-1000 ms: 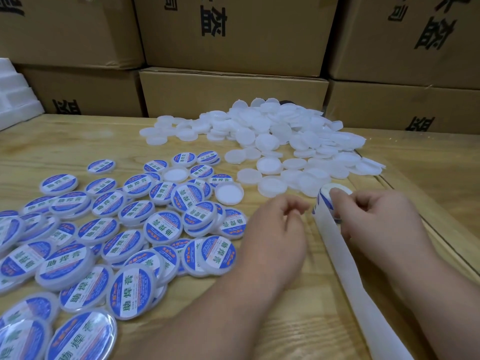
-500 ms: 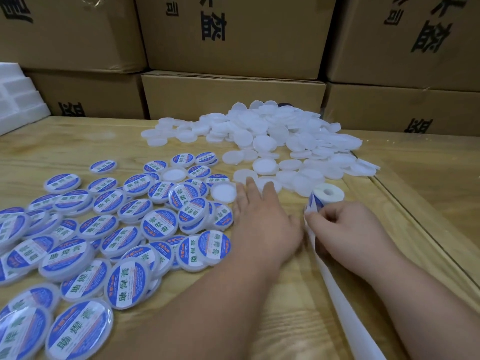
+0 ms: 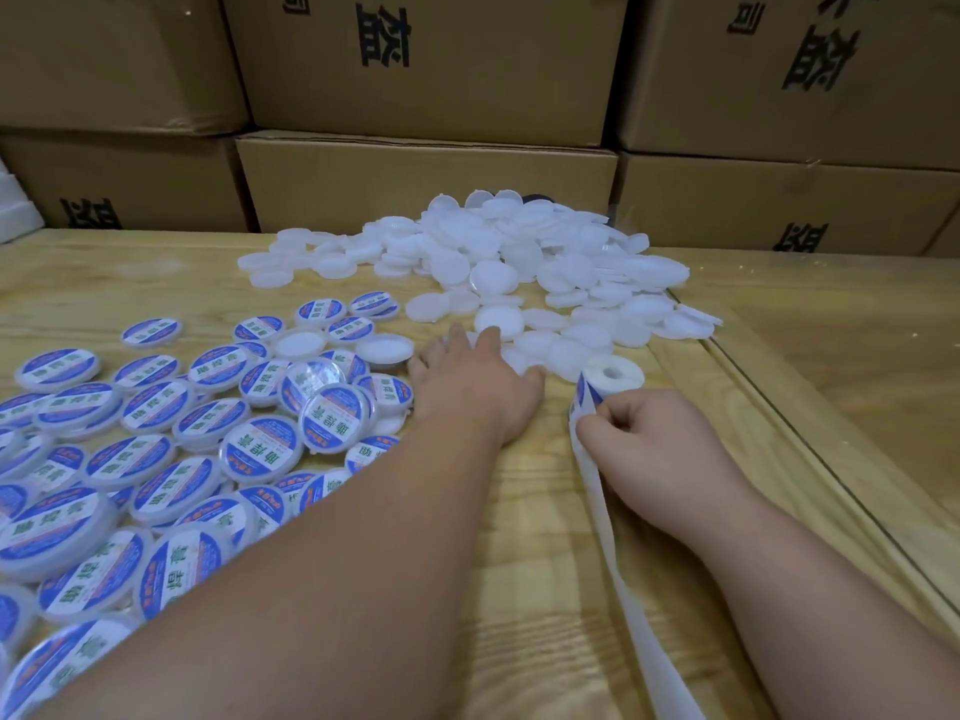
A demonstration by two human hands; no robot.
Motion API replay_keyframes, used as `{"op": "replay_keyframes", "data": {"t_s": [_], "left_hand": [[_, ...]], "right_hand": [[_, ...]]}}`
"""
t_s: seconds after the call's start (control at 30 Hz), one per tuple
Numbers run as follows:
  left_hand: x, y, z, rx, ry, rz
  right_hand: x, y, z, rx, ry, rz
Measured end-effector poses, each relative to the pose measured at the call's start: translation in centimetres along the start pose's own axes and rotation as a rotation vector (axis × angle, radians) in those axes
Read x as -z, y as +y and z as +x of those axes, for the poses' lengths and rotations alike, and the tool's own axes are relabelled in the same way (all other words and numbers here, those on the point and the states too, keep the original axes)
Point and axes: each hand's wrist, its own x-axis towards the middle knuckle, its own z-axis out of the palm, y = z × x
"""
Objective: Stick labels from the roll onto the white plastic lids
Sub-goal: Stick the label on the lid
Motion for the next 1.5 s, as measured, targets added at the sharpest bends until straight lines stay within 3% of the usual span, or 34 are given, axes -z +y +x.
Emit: {"op": "replay_keyframes", "data": {"t_s": [0.37,0.67,0.83,0.93,1.03,1.23,1.5], "left_hand": [[-0.3,0.2,-7.4,-0.201,-0.023,-0.048],[1.2,-0.1,-8.9,-0.223,-0.052,-0.207],[2.2,-0.6,-8.7,-0.181,-0.06,-0.545],[2.5,-0.6,-8.4,-0.087,0.065,-0.856],[2.7,-0.6,-8.2,-0.127,0.127,-0.987],[2.3,-0.1,-8.0,-0.276,0.098,-0.893],[2.0,0.0,-7.9,-0.228,0.137,-0.821]], "right_hand": [[0.3,0.0,0.2,0.02,-0.012,-0.003],[0.2,-0.2,0.2,0.004,-0.022,0.063],[0.6,-0.3,0.3,-0.04,-0.02,0.095],[0.8,-0.5,0.2,-0.047,-0.041,0.124],[0.6,-0.4,0.2,-0.033,-0.053,0.144],[0.5,0.0,0.4,0.003,-0.094,0.21],[0.3,0.4,0.6,0.005,-0.109,0.287]]}}
